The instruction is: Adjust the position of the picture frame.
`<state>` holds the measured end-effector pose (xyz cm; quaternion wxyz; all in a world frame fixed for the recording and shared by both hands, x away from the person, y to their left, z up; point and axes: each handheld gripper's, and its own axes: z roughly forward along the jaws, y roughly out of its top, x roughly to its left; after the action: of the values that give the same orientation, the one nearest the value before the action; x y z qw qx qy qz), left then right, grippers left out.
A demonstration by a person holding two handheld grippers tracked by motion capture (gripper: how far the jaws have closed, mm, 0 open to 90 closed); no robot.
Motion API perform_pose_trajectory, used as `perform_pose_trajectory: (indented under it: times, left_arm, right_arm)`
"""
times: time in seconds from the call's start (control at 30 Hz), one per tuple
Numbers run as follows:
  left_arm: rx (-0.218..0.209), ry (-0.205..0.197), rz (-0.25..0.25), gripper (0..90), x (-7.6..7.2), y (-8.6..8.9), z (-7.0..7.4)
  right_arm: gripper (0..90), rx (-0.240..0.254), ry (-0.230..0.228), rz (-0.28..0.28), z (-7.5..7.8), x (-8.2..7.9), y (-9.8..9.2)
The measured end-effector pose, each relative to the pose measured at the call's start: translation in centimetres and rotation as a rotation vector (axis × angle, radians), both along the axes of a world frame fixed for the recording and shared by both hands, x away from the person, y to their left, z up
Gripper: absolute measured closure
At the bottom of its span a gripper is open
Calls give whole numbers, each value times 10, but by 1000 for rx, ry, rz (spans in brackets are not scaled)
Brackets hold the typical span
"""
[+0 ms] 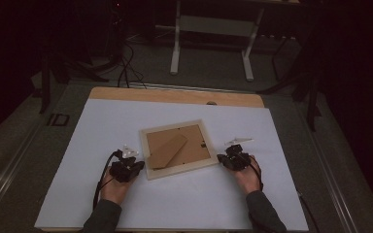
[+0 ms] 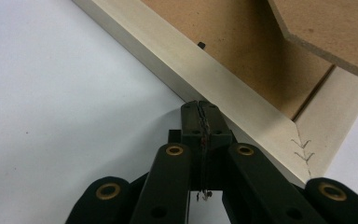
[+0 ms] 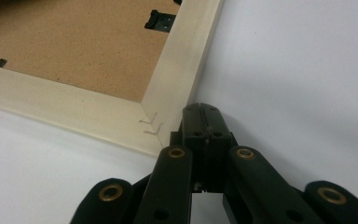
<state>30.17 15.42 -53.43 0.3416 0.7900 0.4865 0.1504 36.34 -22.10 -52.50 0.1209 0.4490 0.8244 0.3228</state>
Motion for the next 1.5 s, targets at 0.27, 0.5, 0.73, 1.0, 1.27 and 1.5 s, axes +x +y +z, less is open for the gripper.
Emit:
perform_pose_trajectory:
  times: [0.27, 0.5, 0.73, 1.0, 1.27, 1.5]
  left_arm:
    - [11, 1, -2, 900, 6, -1, 1]
    - [-11, 0, 16, 900, 11, 0, -1]
    - [-43, 4, 27, 900, 15, 2, -2]
    - [-31, 6, 39, 900, 24, 1, -1]
    - [-42, 5, 46, 900, 26, 2, -2]
    - [-38, 2, 55, 900, 24, 1, -2]
  right_arm:
    - [900, 4, -9, -7, -1, -8, -2]
    - [900, 41, -16, -20, -4, -16, -5]
    - [900, 76, -21, -28, -6, -21, -8]
    - [900, 81, -16, -18, -6, -26, -9]
    - [900, 89, -12, -29, -6, -26, -8]
    - [900, 96, -13, -50, -7, -25, -6]
